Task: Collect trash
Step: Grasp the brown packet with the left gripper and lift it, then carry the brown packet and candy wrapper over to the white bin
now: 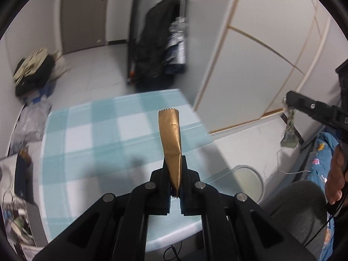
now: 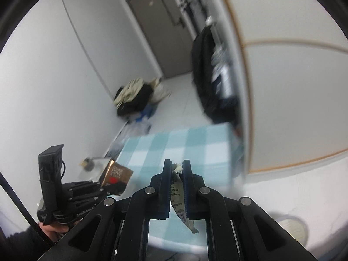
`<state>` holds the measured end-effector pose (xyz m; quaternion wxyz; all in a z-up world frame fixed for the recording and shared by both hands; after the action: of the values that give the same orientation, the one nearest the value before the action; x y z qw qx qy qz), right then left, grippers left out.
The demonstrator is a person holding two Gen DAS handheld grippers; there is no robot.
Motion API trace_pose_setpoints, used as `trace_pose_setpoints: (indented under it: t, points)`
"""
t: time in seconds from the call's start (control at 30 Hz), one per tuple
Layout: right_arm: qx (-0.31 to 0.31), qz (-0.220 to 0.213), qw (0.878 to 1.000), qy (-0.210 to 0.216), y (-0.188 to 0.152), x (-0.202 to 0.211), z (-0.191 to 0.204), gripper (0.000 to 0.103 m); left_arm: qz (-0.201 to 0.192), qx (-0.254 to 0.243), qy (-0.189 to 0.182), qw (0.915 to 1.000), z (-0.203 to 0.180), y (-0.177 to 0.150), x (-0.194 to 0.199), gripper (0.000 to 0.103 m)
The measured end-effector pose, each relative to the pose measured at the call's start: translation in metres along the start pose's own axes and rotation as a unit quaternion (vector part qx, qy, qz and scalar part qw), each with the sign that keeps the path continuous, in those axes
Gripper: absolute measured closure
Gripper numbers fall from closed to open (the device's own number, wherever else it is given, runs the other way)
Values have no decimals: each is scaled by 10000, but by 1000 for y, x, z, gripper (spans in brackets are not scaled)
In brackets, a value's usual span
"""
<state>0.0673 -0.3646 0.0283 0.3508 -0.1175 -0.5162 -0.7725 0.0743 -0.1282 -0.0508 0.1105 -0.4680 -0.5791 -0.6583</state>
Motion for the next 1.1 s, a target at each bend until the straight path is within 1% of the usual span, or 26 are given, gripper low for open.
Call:
trace_pose_setpoints:
  t: [0.1, 0.13, 0.23, 0.37, 0.5, 0.63, 0.73, 0.93, 1.1]
  points:
    - [-136, -328, 9993, -142, 10, 31, -20, 94, -57, -185, -209, 9996, -23, 14, -5, 101]
    - [-175, -430, 9986, -250, 12, 42, -30, 94, -65, -261, -269, 9993, -32, 20, -9, 101]
    - [-294, -565, 9966, -518, 11, 61, -56, 94, -71, -431, -463, 9980, -55, 32, -17, 101]
    - [-382, -642, 9921, -1011, -2, 79, -92, 94, -21, -633, -744, 9952, -85, 44, -29, 101]
    - [-642, -477, 9880, -1322, -22, 85, -130, 94, 111, -823, -1058, 9909, -117, 51, -45, 101]
    - [-1023, -291, 9828, -1506, -44, 85, -169, 94, 330, -971, -1401, 9848, -148, 53, -67, 101]
    - [-1280, -160, 9790, -1577, -59, 82, -193, 94, 516, -1121, -1594, 9795, -170, 52, -85, 101]
    - [-1710, 43, 9729, -1554, -86, 71, -233, 94, 924, -1294, -1864, 9695, -202, 44, -117, 101]
    - [-2048, 263, 9659, -1561, -106, 48, -263, 94, 1293, -1352, -2043, 9609, -223, 36, -139, 101]
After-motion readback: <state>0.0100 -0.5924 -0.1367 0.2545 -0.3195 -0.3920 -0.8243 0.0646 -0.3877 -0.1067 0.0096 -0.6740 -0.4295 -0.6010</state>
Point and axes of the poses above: each gripper's, at about its wrist camera, not at the fingertips, and x roughly against the way its jaws point, z to its left, y to its top, the point moved 5 cm from there along -x, roughly the way its jaws point, and after that the axes turned 8 degrees about -x, right-handed, at the moved point
